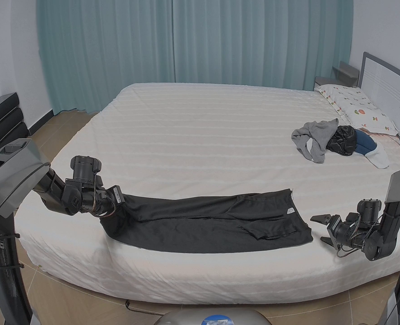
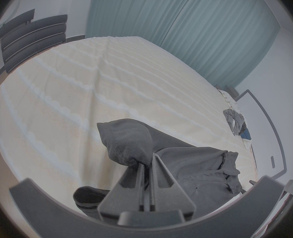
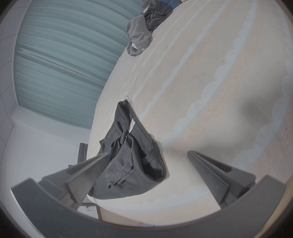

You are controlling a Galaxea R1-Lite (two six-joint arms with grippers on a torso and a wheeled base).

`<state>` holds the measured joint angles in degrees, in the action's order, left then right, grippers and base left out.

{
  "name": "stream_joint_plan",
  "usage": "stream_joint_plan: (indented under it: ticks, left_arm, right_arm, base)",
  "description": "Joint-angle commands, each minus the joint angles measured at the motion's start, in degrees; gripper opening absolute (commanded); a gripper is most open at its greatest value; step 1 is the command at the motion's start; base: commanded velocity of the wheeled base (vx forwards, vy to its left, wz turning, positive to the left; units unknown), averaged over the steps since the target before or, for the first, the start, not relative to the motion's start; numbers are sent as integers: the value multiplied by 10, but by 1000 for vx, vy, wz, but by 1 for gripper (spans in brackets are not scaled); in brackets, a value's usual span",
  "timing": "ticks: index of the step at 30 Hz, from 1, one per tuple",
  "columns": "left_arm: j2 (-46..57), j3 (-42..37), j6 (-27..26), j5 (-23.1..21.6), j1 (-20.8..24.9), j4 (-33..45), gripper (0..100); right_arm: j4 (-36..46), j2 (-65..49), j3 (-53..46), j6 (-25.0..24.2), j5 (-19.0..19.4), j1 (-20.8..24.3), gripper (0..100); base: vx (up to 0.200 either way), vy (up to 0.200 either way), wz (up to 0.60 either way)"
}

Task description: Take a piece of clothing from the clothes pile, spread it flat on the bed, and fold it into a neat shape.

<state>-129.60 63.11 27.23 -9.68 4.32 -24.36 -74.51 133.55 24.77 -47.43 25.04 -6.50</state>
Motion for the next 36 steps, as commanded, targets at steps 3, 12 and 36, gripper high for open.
stream_joint_plan:
  ticks: [3,12,36]
  left_arm:
    - [0,3,19,0,1,0,0]
    - [22,-14,44,0,21,3,0]
    - [62,-22,64,8,97,19,0]
  right_arm:
    - [0,0,0,0,0,0,100]
    - [0,0,1,-2,0,0,100]
    - [0,0,4,-4,0,0,100]
  base:
    - [0,0,0]
    - [0,-67,0]
    - [0,-200,0]
